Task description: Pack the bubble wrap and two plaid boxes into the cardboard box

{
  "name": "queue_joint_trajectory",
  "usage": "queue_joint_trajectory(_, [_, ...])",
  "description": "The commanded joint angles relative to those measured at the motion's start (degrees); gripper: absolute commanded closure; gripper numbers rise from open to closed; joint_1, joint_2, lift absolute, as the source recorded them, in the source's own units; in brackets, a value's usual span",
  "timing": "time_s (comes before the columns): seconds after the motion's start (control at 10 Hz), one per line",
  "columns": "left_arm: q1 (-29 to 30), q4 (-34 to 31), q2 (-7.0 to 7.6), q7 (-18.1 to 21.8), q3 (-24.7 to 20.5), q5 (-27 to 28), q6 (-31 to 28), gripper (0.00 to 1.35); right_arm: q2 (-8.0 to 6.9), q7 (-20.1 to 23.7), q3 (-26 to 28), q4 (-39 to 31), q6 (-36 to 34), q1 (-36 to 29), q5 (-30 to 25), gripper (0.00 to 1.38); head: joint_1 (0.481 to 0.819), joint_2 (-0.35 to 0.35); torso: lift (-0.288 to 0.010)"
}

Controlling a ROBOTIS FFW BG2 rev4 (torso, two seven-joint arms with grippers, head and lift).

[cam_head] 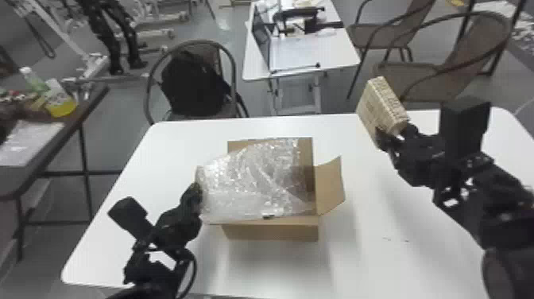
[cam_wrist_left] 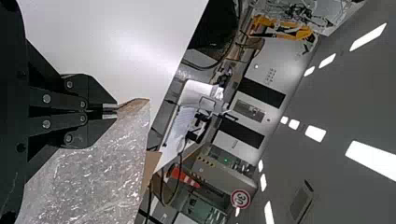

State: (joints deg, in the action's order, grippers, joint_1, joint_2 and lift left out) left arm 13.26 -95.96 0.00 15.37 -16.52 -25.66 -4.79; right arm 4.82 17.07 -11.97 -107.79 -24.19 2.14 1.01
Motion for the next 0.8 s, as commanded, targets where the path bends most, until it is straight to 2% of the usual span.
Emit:
queue_joint_trajectory(0.0, [-0.43, 0.34, -0.15, 0.37, 0.53, -0.09, -0.31, 1.21, 0.10, 2.45, -3.41, -0.75, -1.83, 2.70, 3.56, 0.95, 0.695, 0.263, -0.087])
queue_joint_trajectory(0.2, [-1.31, 0.78, -0.15, 0.98, 2.29, -0.79, -1.28, 1.21, -0.25, 10.36, -6.84, 2.15, -7.28, 7.88, 5.93, 0.95, 0.695, 0.307, -0.087])
queue_joint_trajectory(0.3, [-1.75, 1.22, -0.15, 1.33, 3.34, -1.14, -1.63, 1.21, -1.13, 14.40, -7.37, 4.96, -9.65, 9.73, 7.87, 0.95, 0.695, 0.331, -0.087])
queue_joint_trajectory(0.6, [-3.42, 2.54, -0.15, 2.39, 4.92, -1.85, -2.77, 1.21, -1.66, 18.00, -8.07, 9.97, -17.47, 12.10, 16.04, 0.95, 0.695, 0.350, -0.087])
queue_joint_trajectory(0.7, [-3.95, 3.06, -0.15, 2.56, 4.75, -1.85, -2.77, 1.21, -1.57, 19.23, -8.16, 10.94, -20.02, 12.72, 17.18, 0.95, 0.695, 0.350, -0.087])
